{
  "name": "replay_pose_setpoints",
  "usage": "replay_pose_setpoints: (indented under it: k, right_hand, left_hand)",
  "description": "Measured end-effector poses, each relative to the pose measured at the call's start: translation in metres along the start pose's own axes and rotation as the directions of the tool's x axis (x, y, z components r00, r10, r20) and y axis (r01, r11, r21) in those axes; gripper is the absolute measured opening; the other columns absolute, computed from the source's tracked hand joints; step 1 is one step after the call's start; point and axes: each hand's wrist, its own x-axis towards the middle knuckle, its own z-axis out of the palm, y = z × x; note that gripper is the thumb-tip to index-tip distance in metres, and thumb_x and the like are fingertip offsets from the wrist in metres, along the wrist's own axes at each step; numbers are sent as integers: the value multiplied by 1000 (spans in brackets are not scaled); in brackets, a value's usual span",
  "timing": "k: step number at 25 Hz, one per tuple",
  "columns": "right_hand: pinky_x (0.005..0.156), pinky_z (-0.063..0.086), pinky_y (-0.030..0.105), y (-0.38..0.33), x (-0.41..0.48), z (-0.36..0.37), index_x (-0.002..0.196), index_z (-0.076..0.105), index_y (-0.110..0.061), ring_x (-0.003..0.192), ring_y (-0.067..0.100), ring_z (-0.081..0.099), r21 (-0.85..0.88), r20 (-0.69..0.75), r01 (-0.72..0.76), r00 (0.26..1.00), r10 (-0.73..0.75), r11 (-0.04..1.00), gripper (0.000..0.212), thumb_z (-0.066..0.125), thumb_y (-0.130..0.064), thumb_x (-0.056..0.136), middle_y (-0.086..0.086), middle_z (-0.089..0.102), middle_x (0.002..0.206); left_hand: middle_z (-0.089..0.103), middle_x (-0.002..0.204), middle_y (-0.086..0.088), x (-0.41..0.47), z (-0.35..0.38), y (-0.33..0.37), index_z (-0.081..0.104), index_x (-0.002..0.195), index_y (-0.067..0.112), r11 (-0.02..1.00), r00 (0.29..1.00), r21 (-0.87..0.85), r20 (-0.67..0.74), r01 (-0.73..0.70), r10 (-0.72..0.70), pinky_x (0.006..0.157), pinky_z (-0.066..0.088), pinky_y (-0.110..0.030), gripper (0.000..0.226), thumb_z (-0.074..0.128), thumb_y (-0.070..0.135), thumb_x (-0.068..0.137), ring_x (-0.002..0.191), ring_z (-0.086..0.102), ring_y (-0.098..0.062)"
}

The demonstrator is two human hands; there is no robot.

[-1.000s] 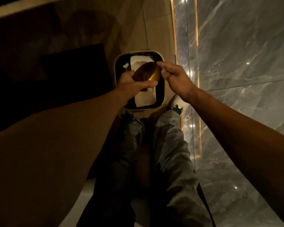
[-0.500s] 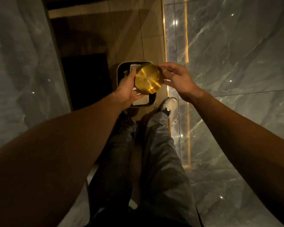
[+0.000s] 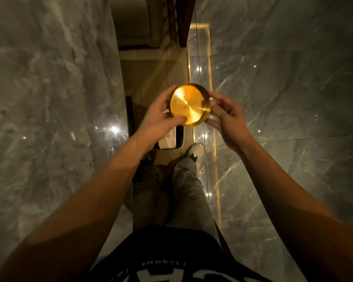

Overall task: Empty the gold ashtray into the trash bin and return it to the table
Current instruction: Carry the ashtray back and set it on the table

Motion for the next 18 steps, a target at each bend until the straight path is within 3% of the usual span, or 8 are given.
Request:
replay_pose_setpoints:
  k: [2, 4, 6, 9, 12, 14, 18]
  right_hand:
    - [80, 58, 35, -25, -21, 17, 120, 64, -21, 108, 21, 66, 2, 3, 35, 999, -35, 999, 24, 54, -18, 97, 8, 66, 114]
    - [79, 58, 34, -46, -37, 36, 120, 63, -19, 101, 16, 68, -14, 24, 70, 997, -70, 997, 24, 54, -16, 97, 2, 67, 106]
    - [81, 59, 38, -63, -53, 58, 124, 61, -14, 105, 18, 67, -35, 30, 110, 994, -109, 993, 28, 54, -17, 97, 6, 66, 112]
    - [85, 59, 47, -79, -71, 94, 126, 58, -14, 110, 25, 65, -57, 78, 152, 986, -148, 987, 30, 55, -20, 97, 12, 63, 122]
    - [84, 60, 48, -93, -87, 121, 121, 59, -14, 105, 21, 67, -131, 152, 214, 969, -193, 968, 25, 54, -19, 97, 5, 65, 112]
    - [84, 59, 42, -100, -92, 134, 122, 58, -11, 105, 17, 66, -171, 284, 277, 933, -222, 946, 26, 55, -15, 96, 0, 64, 112]
    - [102, 51, 39, -112, -109, 158, 128, 55, -22, 121, 18, 58, -218, 560, 392, 800, -215, 894, 53, 76, -16, 79, 8, 58, 130]
  left_hand:
    - [45, 141, 12, -19, -19, 12, 27, 153, 33, 989, 993, 120, 85, -88, 78, 88, 54, -16, 103, 84, 2, 72, 123, 54, -6]
    - [43, 137, 21, -35, -39, 23, 22, 155, 31, 959, 982, 231, 125, -166, 140, 90, 50, -10, 115, 90, 10, 65, 118, 51, 9]
    - [43, 143, 14, -54, -61, 35, 24, 155, 27, 921, 969, 304, 109, -245, 222, 96, 47, -13, 117, 93, 17, 61, 122, 49, 7]
    - [40, 149, 2, -87, -92, 49, 33, 152, 21, 843, 920, 387, 33, -373, 392, 103, 46, -21, 115, 93, 36, 56, 133, 46, -9]
    - [43, 146, 4, -126, -111, 53, 41, 148, 20, 819, 884, 412, -63, -399, 463, 103, 46, -16, 111, 92, 46, 53, 131, 48, -6]
    - [45, 142, 9, -151, -117, 51, 44, 144, 21, 820, 863, 423, -150, -385, 482, 103, 44, -12, 106, 93, 44, 53, 128, 49, 0]
    - [54, 139, 1, -201, -129, 40, 49, 139, 24, 841, 782, 405, -361, -358, 507, 108, 49, -37, 99, 94, 43, 52, 128, 56, -13]
